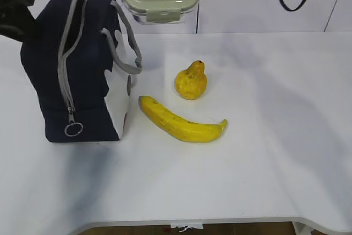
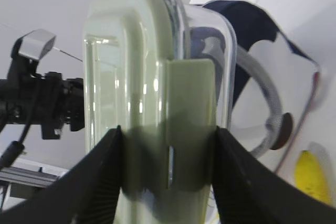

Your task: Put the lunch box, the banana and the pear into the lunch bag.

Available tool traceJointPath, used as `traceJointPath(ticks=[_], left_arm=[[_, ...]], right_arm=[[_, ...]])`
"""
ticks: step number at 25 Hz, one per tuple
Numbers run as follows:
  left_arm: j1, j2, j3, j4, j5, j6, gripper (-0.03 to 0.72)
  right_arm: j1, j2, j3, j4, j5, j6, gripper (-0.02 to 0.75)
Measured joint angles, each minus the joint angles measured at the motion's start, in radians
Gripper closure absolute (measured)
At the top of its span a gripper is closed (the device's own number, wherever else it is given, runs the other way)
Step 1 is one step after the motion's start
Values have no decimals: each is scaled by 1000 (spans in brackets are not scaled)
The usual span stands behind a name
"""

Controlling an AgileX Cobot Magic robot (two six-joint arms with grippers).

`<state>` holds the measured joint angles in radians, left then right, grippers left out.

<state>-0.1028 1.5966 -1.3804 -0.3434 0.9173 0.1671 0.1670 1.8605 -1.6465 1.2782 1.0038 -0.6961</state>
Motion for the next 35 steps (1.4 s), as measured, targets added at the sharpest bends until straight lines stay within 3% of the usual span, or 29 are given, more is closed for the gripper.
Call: traceJointPath(ticks=[2,4,15,21,27,35], left_arm=[[0,5,-4,-2,16,25,657],[0,5,-6,-2,27,42,682],[0,5,-8,-83,41,63,688],[0,5,-8,-127,43,85,688],[0,-5,-8,-139,48,88,688],[0,-7,-8,-197,47,110,688]], right_arm=[[30,15,0,22,-16,1,376],[60,26,0,37,-38,1,376],[163,110,-16,134,-144,0,376],[168,151,-19,143,-241,-32,376],[157,177,-19,10,-302,-34,376],[169,177,-44,100,-272,-34,376]])
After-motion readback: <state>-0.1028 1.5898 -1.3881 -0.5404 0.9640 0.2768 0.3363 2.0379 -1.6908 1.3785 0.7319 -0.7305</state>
